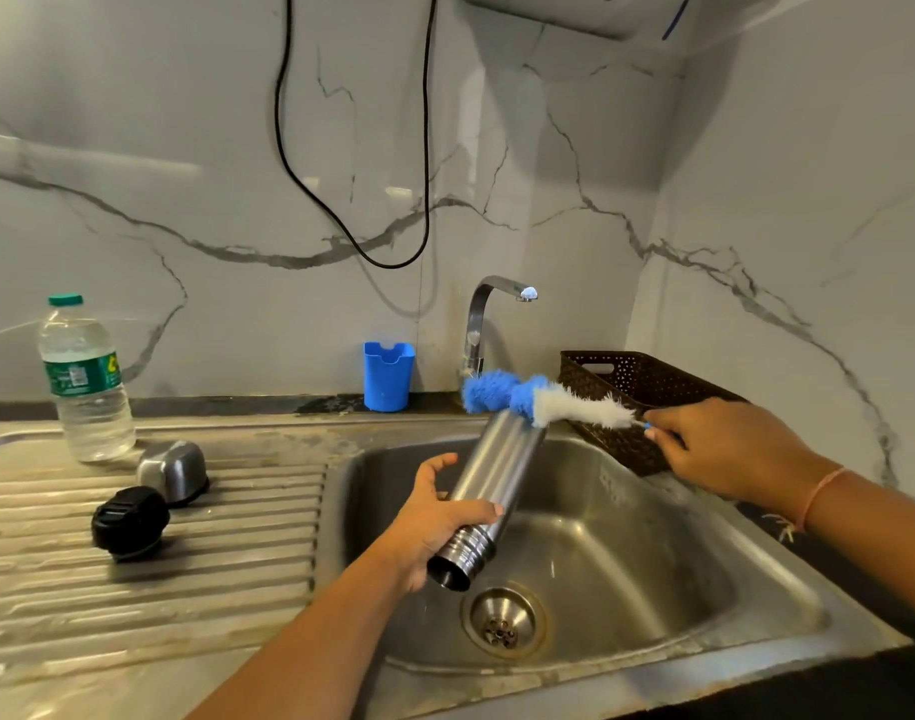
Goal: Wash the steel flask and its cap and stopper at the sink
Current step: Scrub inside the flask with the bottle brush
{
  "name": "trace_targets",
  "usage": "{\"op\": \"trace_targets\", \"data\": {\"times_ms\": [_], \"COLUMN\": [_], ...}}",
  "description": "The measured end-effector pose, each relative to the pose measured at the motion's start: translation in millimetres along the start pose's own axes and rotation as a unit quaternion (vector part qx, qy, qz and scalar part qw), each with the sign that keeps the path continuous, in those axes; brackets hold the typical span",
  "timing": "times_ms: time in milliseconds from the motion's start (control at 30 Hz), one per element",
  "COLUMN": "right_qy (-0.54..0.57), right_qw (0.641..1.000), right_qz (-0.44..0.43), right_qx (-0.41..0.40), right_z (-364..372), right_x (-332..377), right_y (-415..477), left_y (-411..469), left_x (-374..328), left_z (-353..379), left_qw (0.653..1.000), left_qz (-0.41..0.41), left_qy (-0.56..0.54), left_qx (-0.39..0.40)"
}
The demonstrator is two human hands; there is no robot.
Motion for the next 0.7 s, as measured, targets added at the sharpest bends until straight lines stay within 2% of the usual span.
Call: {"op": "trace_targets", "data": {"times_ms": [67,167,233,367,533,600,700], "right_qy": [0.028,0.164,0.230,0.273,0.283,0.259,0.167], "right_qw": [0.999,0.981,0.963,0.950,0.947,0.953,0.977], "right_qz": [-0.034,-0.100,-0.125,-0.139,-0.142,-0.143,-0.123], "right_qx": [0.007,0.037,0.064,0.055,0.055,0.061,0.052], "right_z": [8.5,20.7,21.5,11.1,4.7,3.5,0.1], "right_x": [12.0,40.2,54.2,55.3,49.4,46.9,30.8], "right_y": [-6.5,-17.0,-18.9,-12.9,-9.1,-8.5,-4.6], "left_y": [2.5,5.4,5.1,0.6,-3.6,-3.6,-3.1], "left_x": [-0.1,3.1,5.4,2.8,-0.3,1.0,1.5], "left_z": [-5.6,-16.9,-21.5,-16.6,-6.3,-6.0,-7.4], "left_qw": [1.000,0.998,0.997,0.992,0.980,0.981,0.990], "left_qz": [0.007,-0.011,-0.032,-0.032,-0.036,-0.044,-0.036], "left_qy": [0.006,-0.028,-0.050,-0.122,-0.182,-0.178,-0.130], "left_qx": [-0.029,-0.049,-0.046,-0.005,0.068,0.068,0.036]}}
Point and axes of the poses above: each hand's wrist, its own y-axis towards the middle knuckle, its own z-axis out of the palm, x = y × z, the point moved 7 cm from there along y, towards the middle knuckle, and after that the axes turned 14 degrees about -z, right-handed, at the moved point
